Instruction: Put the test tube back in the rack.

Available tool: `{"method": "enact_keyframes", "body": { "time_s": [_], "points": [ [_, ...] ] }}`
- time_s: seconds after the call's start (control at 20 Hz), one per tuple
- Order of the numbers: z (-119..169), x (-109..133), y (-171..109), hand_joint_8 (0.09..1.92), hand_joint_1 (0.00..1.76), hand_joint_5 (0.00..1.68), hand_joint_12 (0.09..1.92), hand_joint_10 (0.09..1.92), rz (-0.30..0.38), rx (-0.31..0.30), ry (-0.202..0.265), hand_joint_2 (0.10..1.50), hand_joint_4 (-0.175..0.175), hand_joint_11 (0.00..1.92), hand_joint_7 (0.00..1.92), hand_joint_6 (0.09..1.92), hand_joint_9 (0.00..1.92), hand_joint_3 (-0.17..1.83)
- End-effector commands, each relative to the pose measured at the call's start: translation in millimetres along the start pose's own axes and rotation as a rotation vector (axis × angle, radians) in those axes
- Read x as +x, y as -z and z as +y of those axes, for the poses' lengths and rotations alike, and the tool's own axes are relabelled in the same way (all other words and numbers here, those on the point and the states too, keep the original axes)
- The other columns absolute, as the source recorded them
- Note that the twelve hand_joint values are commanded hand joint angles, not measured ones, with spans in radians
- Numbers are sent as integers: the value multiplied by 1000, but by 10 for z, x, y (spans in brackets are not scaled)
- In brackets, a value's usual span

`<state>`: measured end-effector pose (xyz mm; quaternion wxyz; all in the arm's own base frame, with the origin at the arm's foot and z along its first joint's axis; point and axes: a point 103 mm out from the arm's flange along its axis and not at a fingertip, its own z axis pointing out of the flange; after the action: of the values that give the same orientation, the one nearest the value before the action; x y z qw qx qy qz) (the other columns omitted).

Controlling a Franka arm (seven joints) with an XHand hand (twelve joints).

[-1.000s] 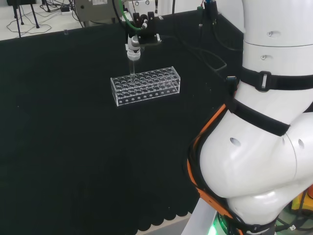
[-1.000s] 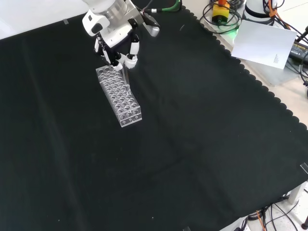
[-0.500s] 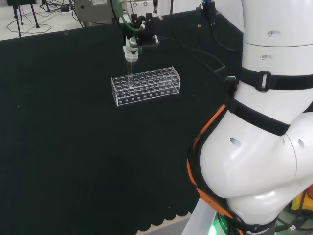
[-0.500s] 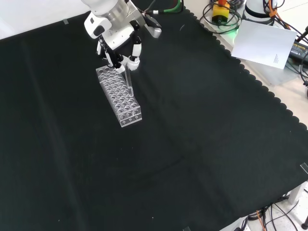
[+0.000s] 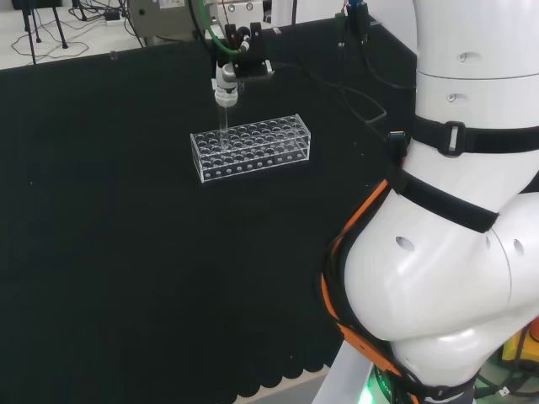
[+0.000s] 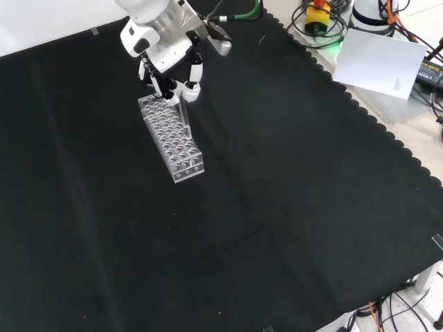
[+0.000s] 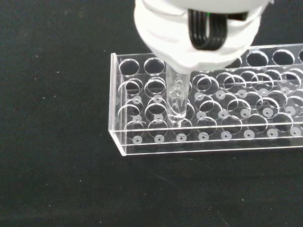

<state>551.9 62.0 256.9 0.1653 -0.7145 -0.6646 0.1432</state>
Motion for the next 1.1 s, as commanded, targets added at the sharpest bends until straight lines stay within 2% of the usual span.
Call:
{"method": "enact_keyframes", "body": {
  "time_s": [0.05, 1.1],
  "points": [
    [6, -8, -16, 322, 1418, 1324, 1217, 400, 1, 5, 1, 951, -175, 703, 1756, 400, 1344, 2],
    [59, -7, -101, 322, 1418, 1321, 1217, 407, 5, 31, 0, 952, -175, 702, 1756, 406, 1341, 2]
  ]
}}
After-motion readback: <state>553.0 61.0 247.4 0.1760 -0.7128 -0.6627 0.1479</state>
